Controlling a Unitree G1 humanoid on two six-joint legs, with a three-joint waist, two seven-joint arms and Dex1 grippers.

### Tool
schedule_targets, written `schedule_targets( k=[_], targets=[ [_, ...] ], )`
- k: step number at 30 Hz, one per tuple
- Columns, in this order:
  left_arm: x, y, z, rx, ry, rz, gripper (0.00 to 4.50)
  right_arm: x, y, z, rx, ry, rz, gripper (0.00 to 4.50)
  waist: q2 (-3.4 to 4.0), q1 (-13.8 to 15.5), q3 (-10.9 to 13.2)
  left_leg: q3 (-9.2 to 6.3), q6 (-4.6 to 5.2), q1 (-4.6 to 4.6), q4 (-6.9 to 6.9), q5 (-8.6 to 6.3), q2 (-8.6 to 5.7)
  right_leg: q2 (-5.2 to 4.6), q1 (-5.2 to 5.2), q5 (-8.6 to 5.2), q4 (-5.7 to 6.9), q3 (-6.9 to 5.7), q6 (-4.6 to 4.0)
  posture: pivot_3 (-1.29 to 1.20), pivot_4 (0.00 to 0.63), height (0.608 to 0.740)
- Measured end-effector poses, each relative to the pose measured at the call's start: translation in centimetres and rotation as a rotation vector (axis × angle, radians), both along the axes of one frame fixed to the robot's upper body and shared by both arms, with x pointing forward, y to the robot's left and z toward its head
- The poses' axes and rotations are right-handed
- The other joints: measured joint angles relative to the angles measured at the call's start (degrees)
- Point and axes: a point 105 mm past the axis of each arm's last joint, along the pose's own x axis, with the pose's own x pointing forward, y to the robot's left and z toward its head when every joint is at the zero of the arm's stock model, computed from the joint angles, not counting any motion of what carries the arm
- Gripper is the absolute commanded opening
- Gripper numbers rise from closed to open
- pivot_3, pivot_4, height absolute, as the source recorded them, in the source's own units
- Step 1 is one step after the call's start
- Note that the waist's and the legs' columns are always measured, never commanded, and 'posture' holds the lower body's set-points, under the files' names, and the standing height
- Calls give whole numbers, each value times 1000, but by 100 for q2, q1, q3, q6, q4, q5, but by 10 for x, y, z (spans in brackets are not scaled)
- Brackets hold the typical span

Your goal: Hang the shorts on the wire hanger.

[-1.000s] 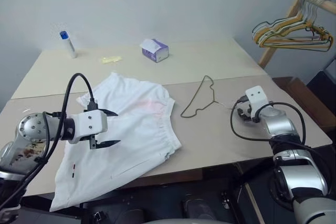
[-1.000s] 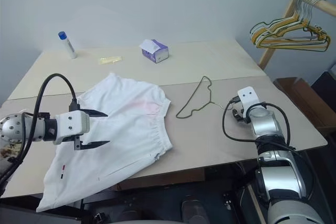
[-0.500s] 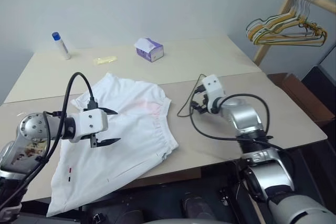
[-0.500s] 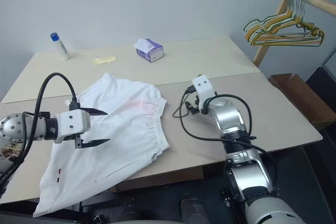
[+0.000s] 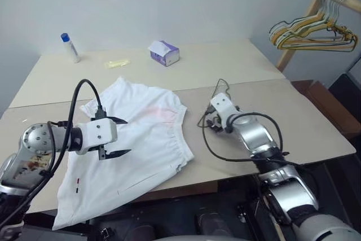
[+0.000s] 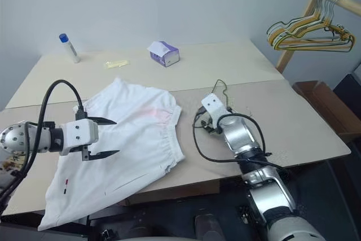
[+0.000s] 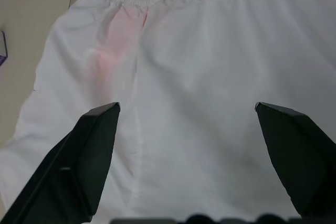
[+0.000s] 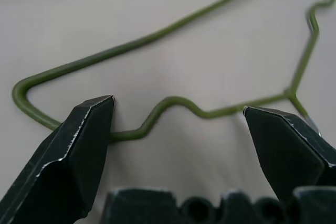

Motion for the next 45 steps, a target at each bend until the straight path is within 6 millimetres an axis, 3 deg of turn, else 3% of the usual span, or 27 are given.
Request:
schedule_targets(
  k=[5,8,11,15,18,27,30,41,45],
  targets=[
    [-1,-1,0,1,0,-2,4480,-26,-44,0,-62,54,-39,4500,-1,95,0,23,0,8,2,0,0,3,8,-3,1,-2,3,-74,0,740],
    [-1,-1,0,2,-1,-2,4480,-31,-53,4,-15,80,-79,4500,0,71,0,27,0,9,3,0,2,8,7,-3,1,1,4,-79,0,740],
    [1,-2,3,1,-12,-6,4480,-28,-47,18,83,70,-95,4500,1,7,1,28,0,9,1,0,7,15,4,-2,2,6,1,-79,0,740],
    [4,-11,11,-71,-27,-24,4480,-11,-15,43,258,-5,-84,4500,0,-52,0,23,0,6,2,0,6,14,5,0,2,4,0,-75,0,740],
    [3,-20,15,-124,-24,-43,4480,-2,5,36,326,26,-111,4500,0,-84,0,22,0,1,2,0,5,10,3,1,0,4,-1,-71,0,740],
    [1,-25,11,-111,-17,-52,4480,4,11,-5,319,155,-202,4500,3,-90,2,16,0,0,0,0,0,4,2,2,0,3,0,-52,0,740],
    [-1,-28,12,-111,-22,-64,4500,3,14,-6,304,164,-182,3930,3,-90,2,15,0,3,1,0,1,5,4,2,1,3,0,-47,0,740],
    [0,-31,12,-115,-44,-69,4500,2,10,-12,240,153,-194,23,-26,-88,-23,15,0,11,1,0,3,9,13,1,0,2,0,-56,0,740],
    [1,-33,8,-119,-41,-71,4500,1,10,-13,221,141,-195,23,-33,-90,-31,16,0,11,0,0,4,9,13,1,0,2,0,-61,0,740]
  ],
)
